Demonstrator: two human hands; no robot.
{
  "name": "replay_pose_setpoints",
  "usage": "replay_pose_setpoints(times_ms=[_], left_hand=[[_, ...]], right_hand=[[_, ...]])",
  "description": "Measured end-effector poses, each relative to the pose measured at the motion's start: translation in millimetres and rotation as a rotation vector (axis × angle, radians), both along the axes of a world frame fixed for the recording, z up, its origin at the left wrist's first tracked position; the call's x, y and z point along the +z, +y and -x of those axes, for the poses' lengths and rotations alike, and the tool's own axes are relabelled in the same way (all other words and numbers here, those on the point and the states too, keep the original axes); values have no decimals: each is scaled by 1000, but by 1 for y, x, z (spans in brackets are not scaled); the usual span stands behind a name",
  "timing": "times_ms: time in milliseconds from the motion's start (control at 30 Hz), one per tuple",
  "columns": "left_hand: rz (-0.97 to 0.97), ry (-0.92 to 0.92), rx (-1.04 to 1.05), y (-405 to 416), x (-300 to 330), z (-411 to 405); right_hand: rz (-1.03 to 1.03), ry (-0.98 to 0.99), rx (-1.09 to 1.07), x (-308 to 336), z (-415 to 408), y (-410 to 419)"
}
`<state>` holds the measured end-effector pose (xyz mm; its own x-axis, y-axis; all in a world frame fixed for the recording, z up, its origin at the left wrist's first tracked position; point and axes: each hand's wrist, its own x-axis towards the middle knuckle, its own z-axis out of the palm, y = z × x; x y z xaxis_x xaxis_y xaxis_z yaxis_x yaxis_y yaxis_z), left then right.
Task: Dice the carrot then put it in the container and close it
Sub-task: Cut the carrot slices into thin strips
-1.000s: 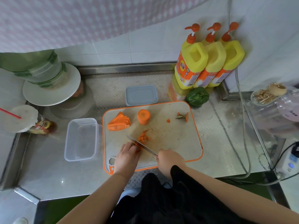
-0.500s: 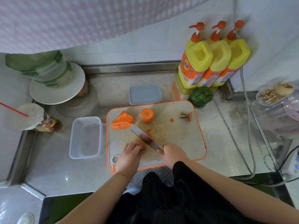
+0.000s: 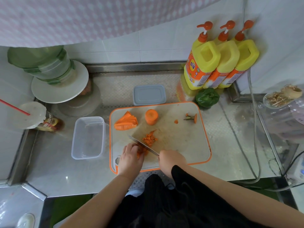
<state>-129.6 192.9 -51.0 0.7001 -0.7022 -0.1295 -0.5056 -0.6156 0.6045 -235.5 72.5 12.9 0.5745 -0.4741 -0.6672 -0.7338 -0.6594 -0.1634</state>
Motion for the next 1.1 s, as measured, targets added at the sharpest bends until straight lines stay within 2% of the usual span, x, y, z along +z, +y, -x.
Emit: replay_pose_setpoints(times_ms=[367,533,933,1100], left_hand=[[37,-108,-39,10,-4,1],[110,-186,-115,11,-6,0],[123,-123,-124,7,-18,-3],[133,-162,-162,9,-21,-5]], right_hand=[[-121,-20,-114,0,1,-13],[-83,-71,-54,11,6,-4],[-30,-16,15,1,-4,11],[-67,-41,-13,-3,-4,4]])
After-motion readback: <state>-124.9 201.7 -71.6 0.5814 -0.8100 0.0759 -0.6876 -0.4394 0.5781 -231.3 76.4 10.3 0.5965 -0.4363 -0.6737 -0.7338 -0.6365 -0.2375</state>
